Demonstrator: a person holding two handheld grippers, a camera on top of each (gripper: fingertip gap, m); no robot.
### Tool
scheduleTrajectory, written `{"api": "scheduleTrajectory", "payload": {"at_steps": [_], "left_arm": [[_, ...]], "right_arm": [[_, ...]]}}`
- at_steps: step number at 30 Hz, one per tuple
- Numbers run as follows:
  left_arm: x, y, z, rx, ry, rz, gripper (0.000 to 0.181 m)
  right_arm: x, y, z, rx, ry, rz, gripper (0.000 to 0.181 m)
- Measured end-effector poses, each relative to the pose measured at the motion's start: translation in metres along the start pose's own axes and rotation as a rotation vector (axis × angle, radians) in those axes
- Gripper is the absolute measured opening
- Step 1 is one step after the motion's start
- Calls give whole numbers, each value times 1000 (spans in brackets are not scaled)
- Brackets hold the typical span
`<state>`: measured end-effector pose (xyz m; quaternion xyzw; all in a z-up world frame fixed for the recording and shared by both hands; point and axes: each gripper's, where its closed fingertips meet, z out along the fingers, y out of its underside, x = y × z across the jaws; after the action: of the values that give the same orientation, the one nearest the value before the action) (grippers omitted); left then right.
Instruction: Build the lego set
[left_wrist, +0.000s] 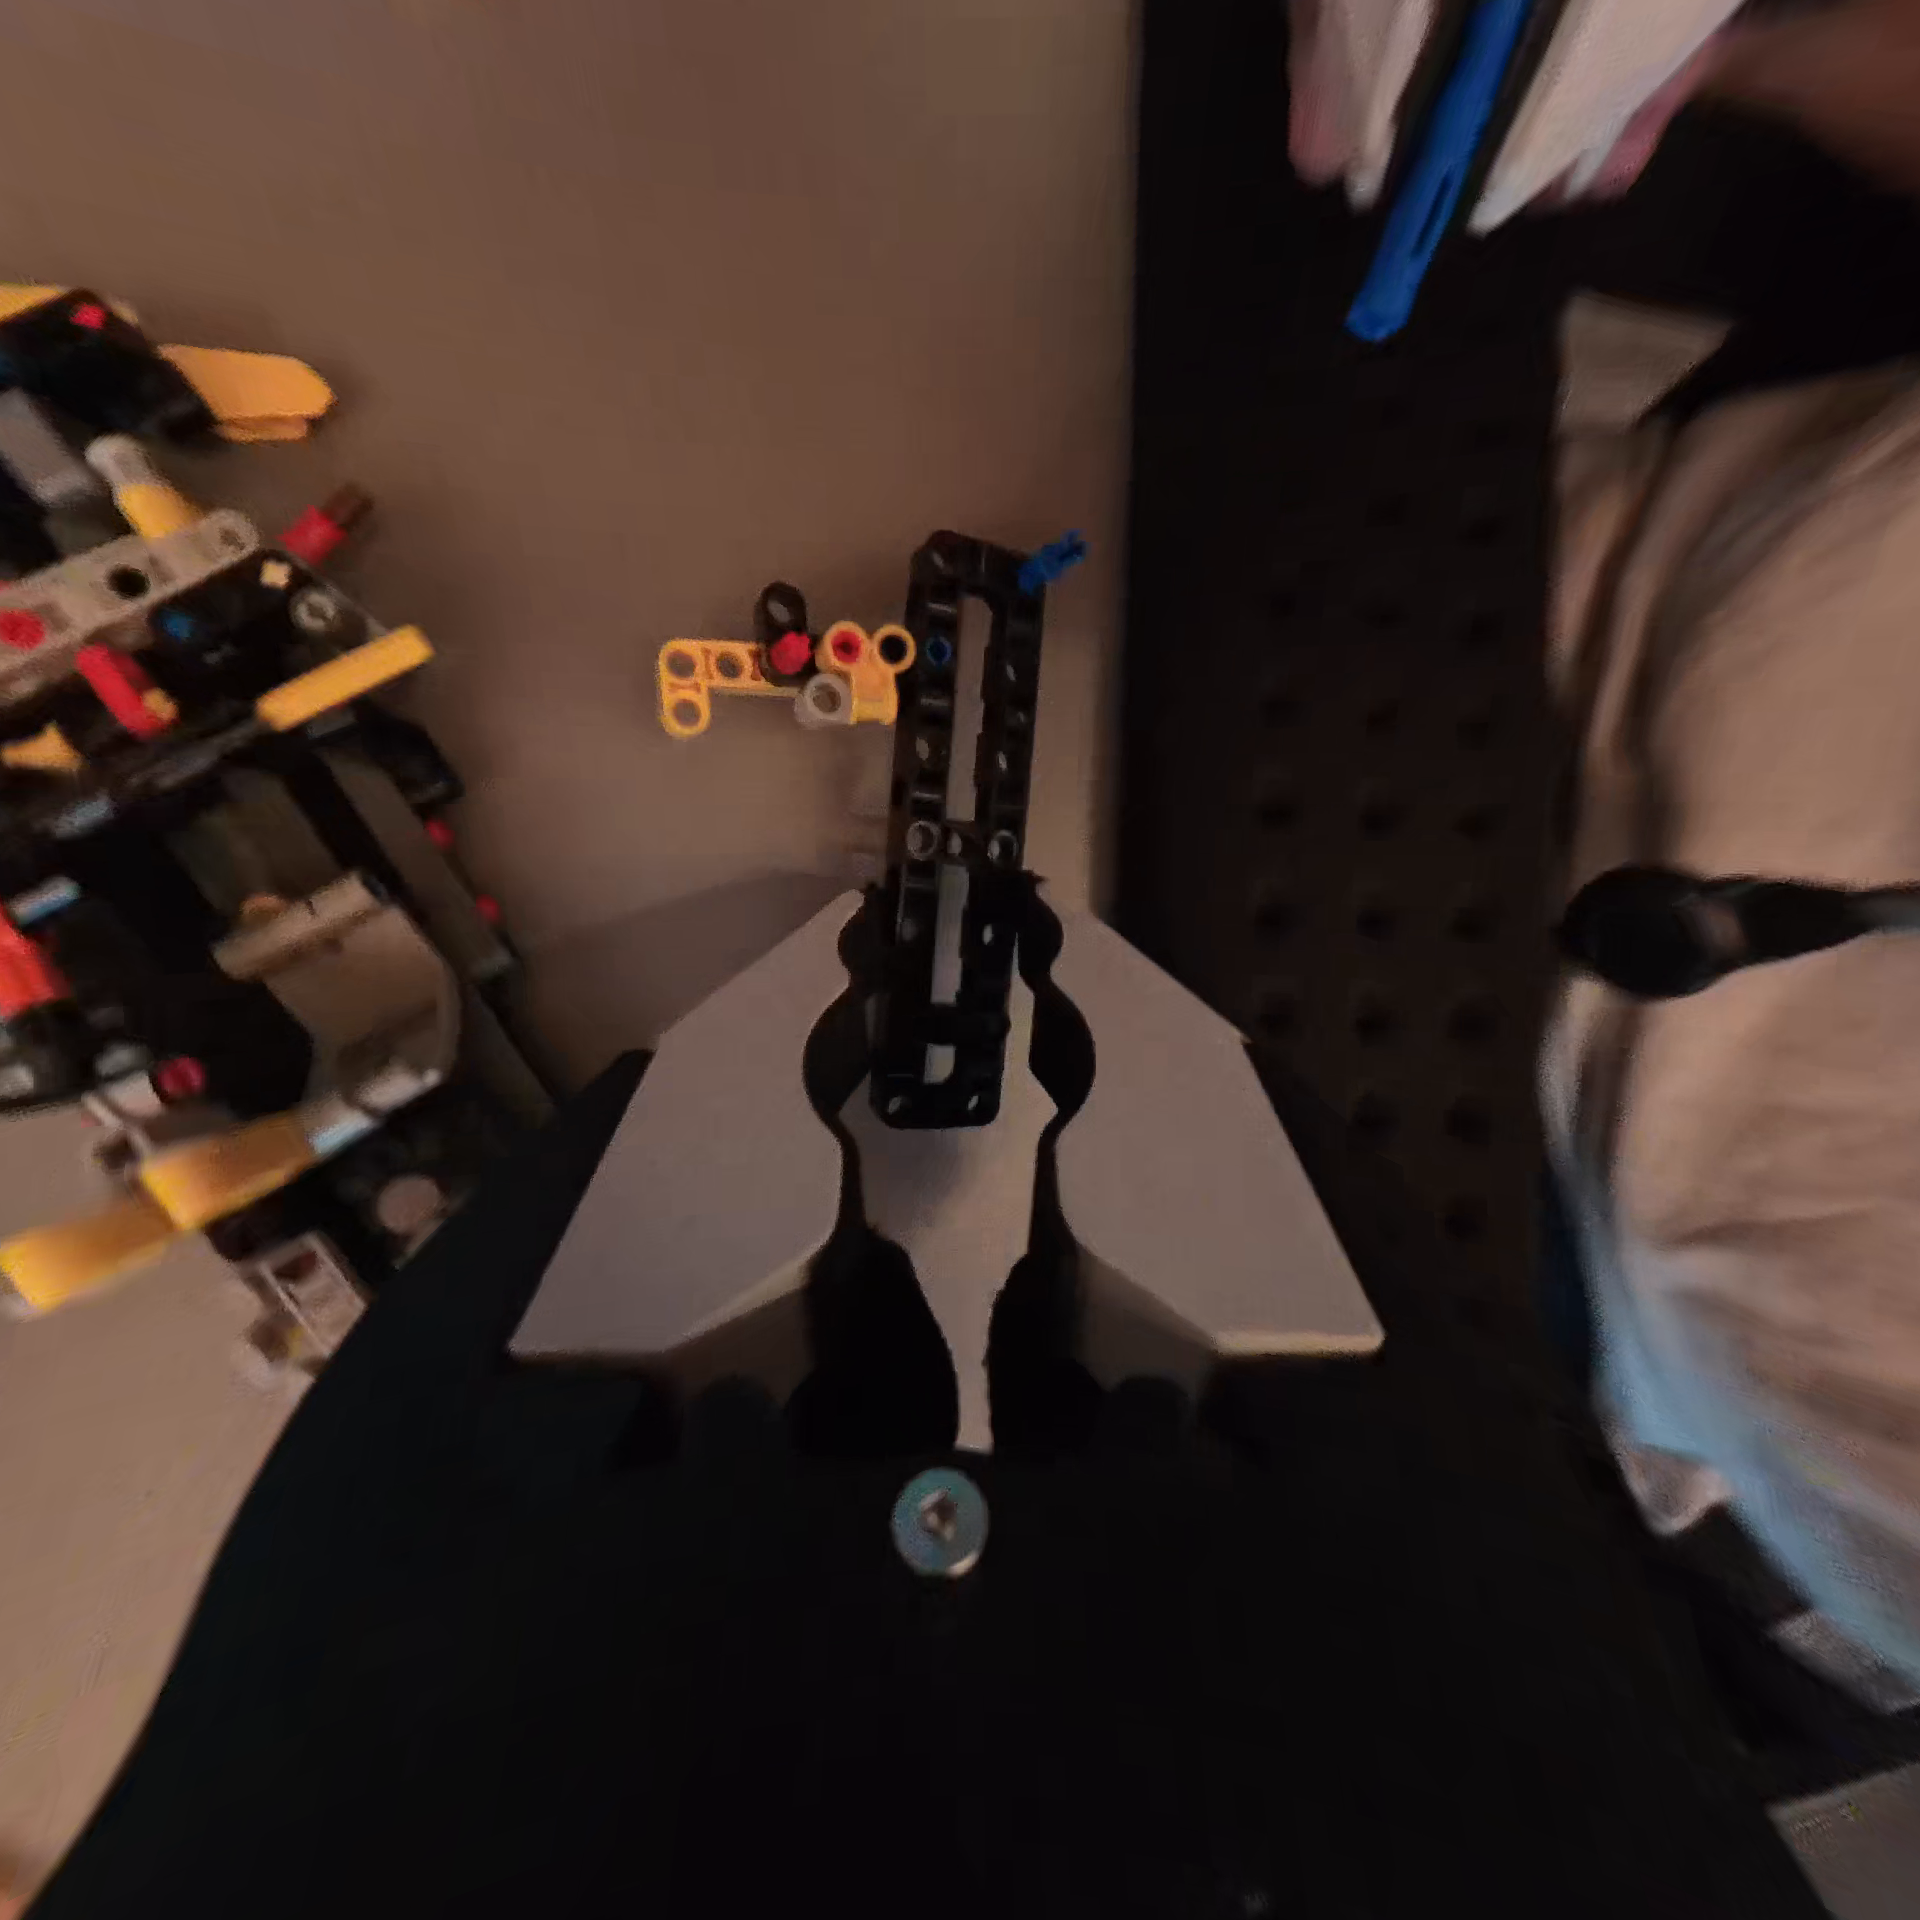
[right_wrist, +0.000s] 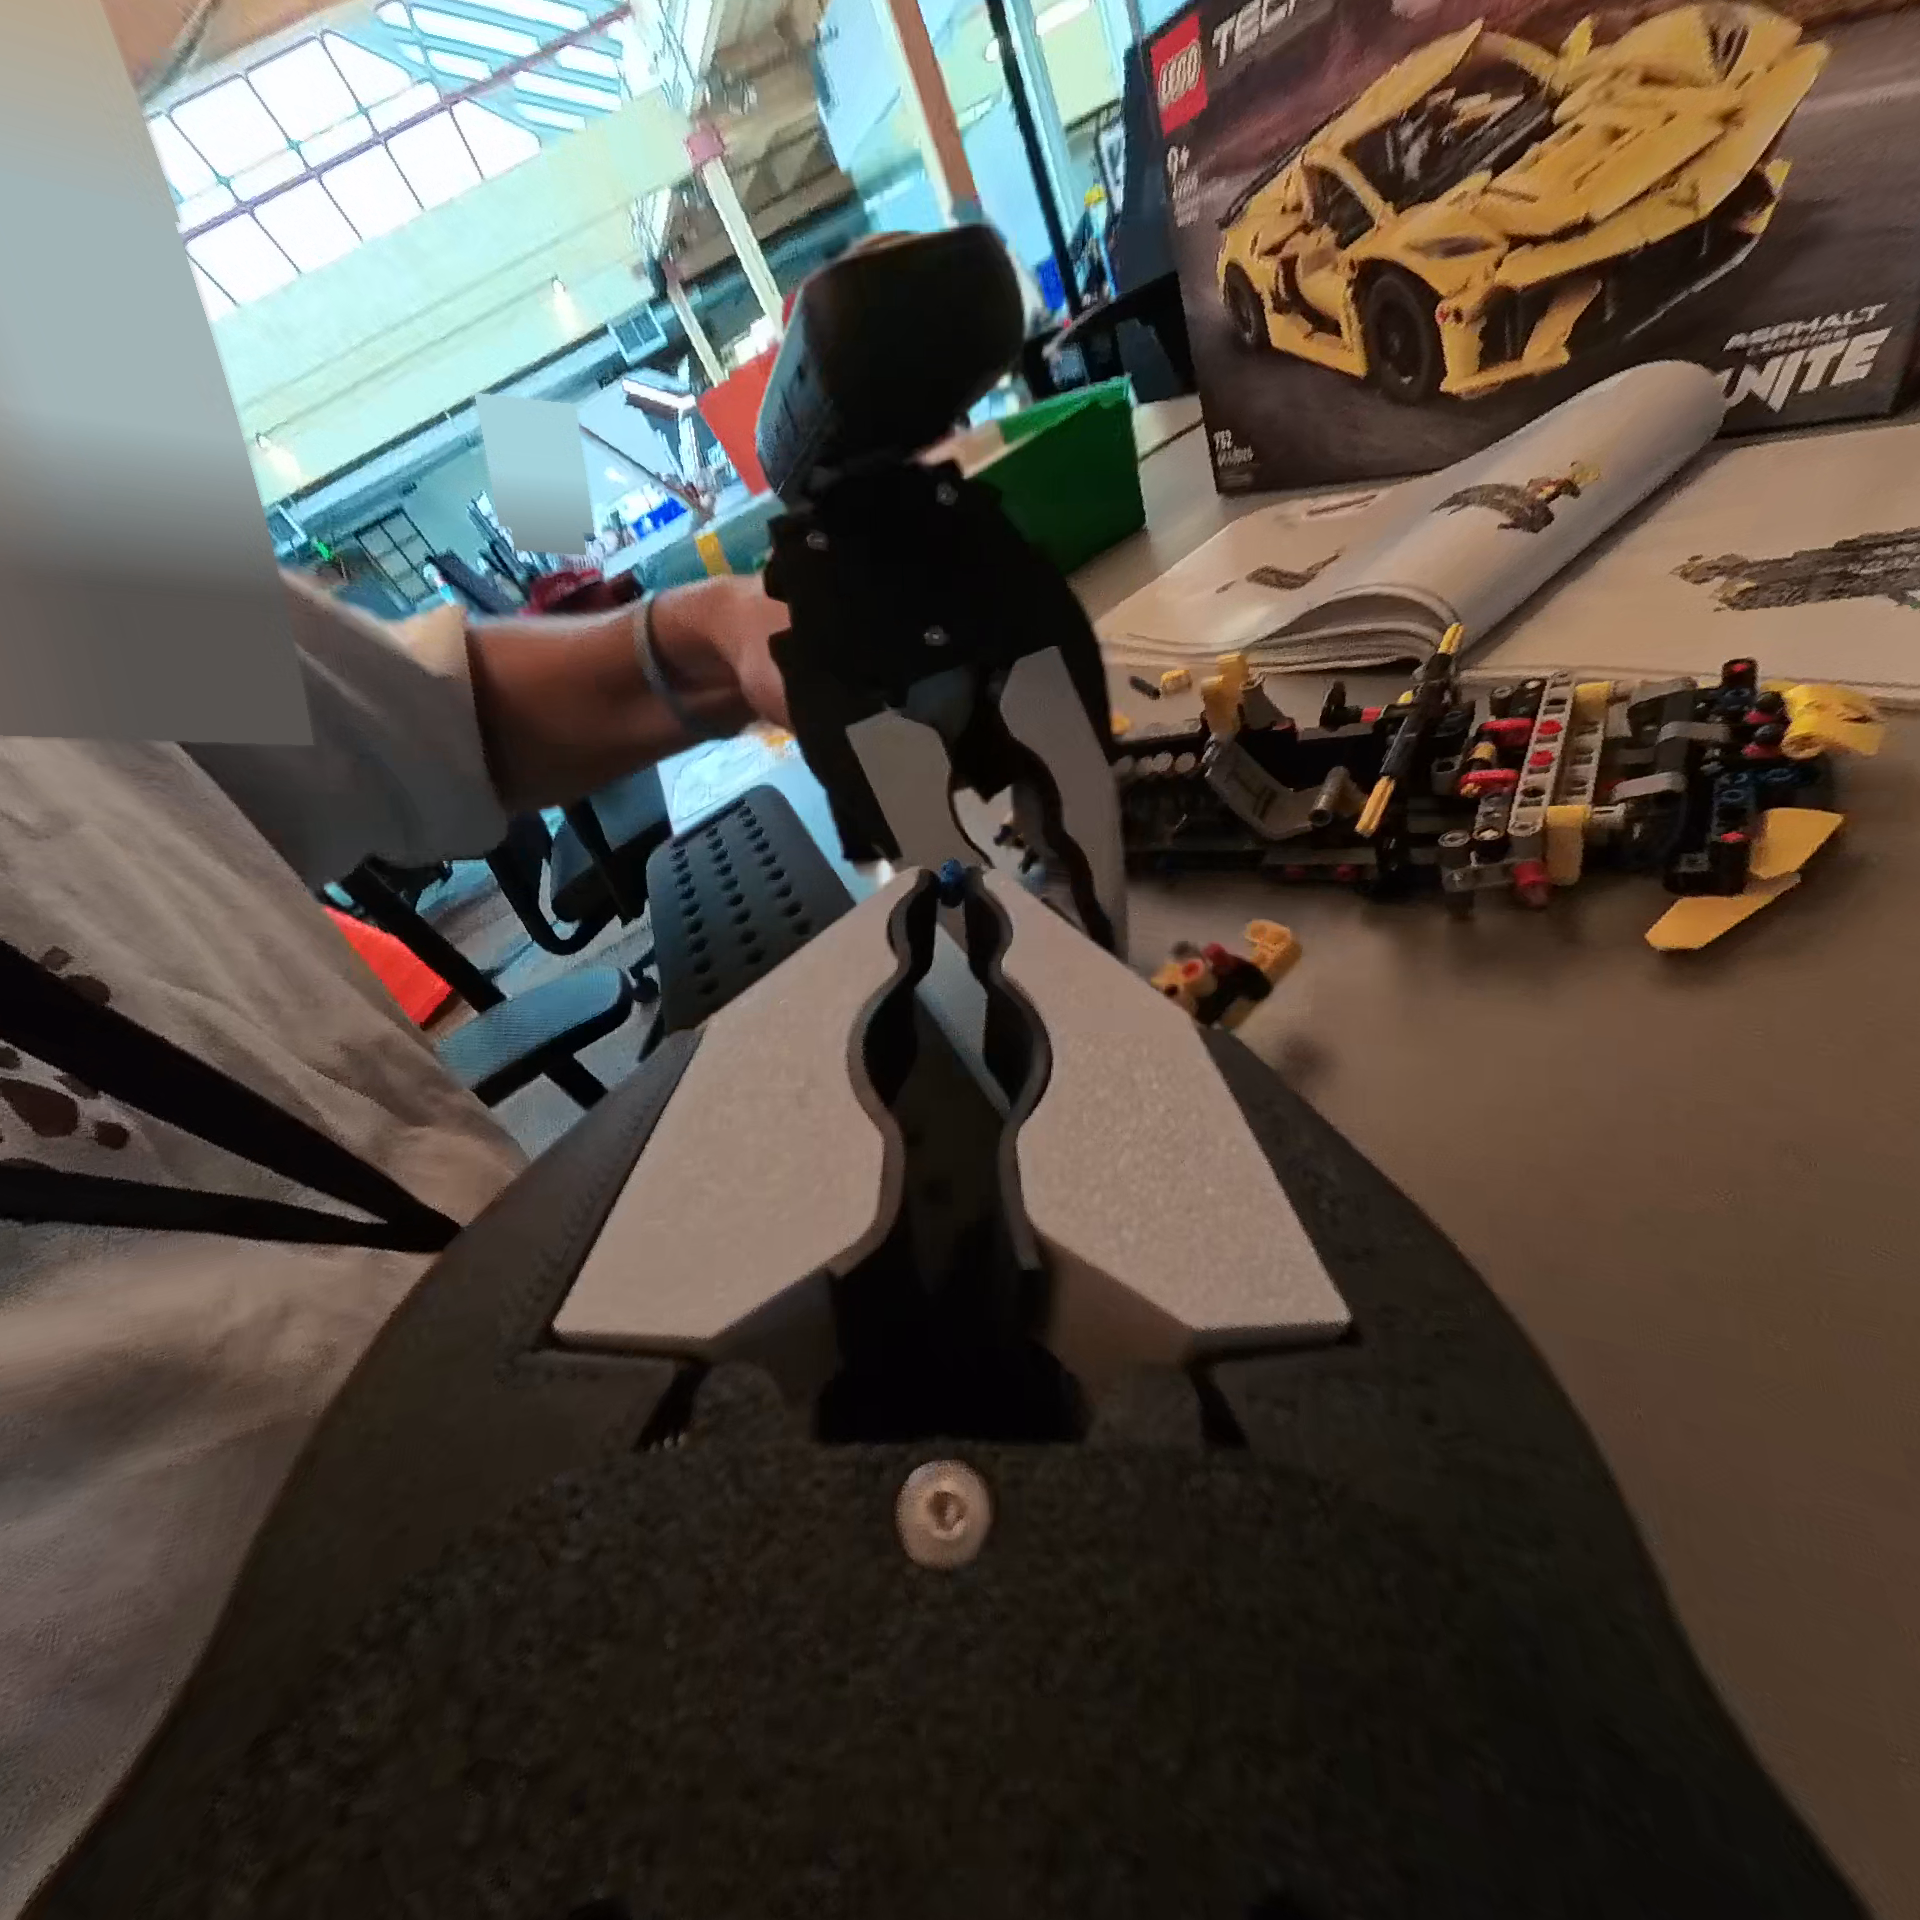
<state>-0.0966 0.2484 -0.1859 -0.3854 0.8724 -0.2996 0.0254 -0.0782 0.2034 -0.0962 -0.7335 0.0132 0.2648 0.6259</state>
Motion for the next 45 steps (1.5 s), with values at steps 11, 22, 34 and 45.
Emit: {"api": "scheduleTrajectory", "payload": {"at_steps": [11,22,34,45], "left_arm": [[53,7,-10,175,-347,-331,27],[71,19,-4,205,-312,-201,34],[53,-1,-6,329,-552,1,28],[-9,-41,-48,525,-887,76,26]], "right_arm": [[2,-14,-9,103,-26,44,4],[0,-13,-10,101,-33,49,4],[-1,-11,-8,84,-21,31,4],[25,-1,23,-85,446,-383,4]]}}
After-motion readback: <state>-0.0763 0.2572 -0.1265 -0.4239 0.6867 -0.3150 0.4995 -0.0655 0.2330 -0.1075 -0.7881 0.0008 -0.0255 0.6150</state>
